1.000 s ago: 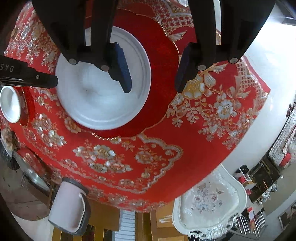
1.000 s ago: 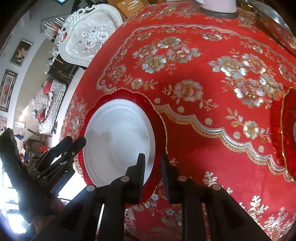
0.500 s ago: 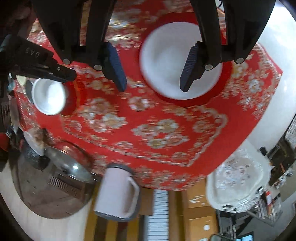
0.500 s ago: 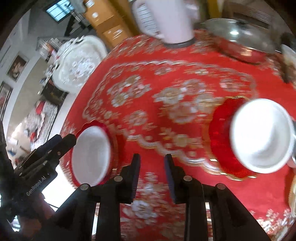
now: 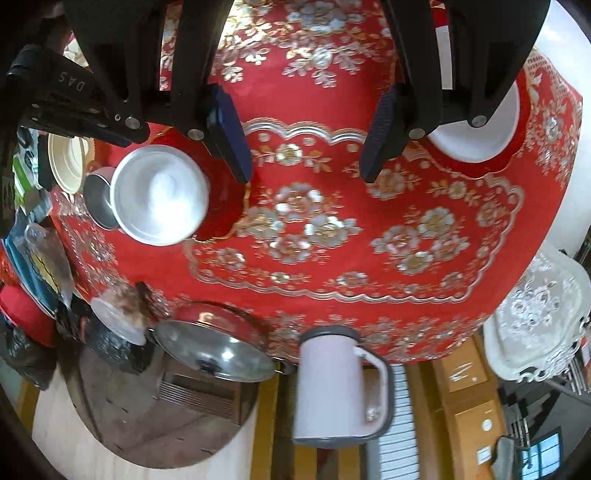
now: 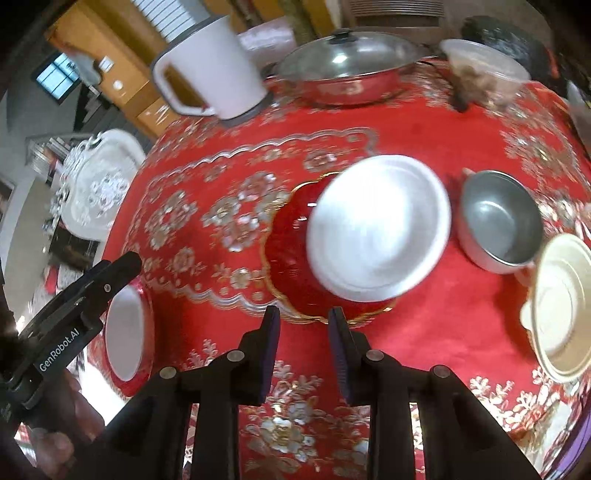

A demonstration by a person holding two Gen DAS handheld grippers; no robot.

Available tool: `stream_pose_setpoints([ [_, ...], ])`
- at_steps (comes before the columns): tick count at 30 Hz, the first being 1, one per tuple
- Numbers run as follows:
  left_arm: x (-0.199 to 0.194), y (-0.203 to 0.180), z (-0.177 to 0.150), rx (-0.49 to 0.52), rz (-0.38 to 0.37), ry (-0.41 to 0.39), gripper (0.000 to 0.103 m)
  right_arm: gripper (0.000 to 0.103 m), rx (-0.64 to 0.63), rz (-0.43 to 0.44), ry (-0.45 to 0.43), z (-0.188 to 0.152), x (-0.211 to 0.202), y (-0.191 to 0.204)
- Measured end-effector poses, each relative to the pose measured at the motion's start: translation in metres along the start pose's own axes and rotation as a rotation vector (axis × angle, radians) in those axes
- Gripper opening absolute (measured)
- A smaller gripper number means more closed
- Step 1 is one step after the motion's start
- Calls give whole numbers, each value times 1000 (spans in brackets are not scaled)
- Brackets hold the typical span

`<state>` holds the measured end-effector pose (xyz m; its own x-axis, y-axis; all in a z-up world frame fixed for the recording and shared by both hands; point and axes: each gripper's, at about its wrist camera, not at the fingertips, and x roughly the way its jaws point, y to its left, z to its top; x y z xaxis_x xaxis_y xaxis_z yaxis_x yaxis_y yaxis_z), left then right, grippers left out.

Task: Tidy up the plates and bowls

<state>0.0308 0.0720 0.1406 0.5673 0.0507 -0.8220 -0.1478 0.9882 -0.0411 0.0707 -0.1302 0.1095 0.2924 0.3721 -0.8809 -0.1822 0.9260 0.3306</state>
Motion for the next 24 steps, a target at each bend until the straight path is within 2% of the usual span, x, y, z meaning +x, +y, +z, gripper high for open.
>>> stream_pose_setpoints([
  [13, 17, -50, 7, 71, -35, 13, 59, 32, 116, -43, -26, -7, -12, -47],
  [19, 26, -59, 9, 84, -33, 29, 59, 38, 150, -50, -38, -8, -18, -64],
  [24, 35, -56, 10, 61, -24, 43, 59, 38, 166, -52, -48, -4, -21, -74],
])
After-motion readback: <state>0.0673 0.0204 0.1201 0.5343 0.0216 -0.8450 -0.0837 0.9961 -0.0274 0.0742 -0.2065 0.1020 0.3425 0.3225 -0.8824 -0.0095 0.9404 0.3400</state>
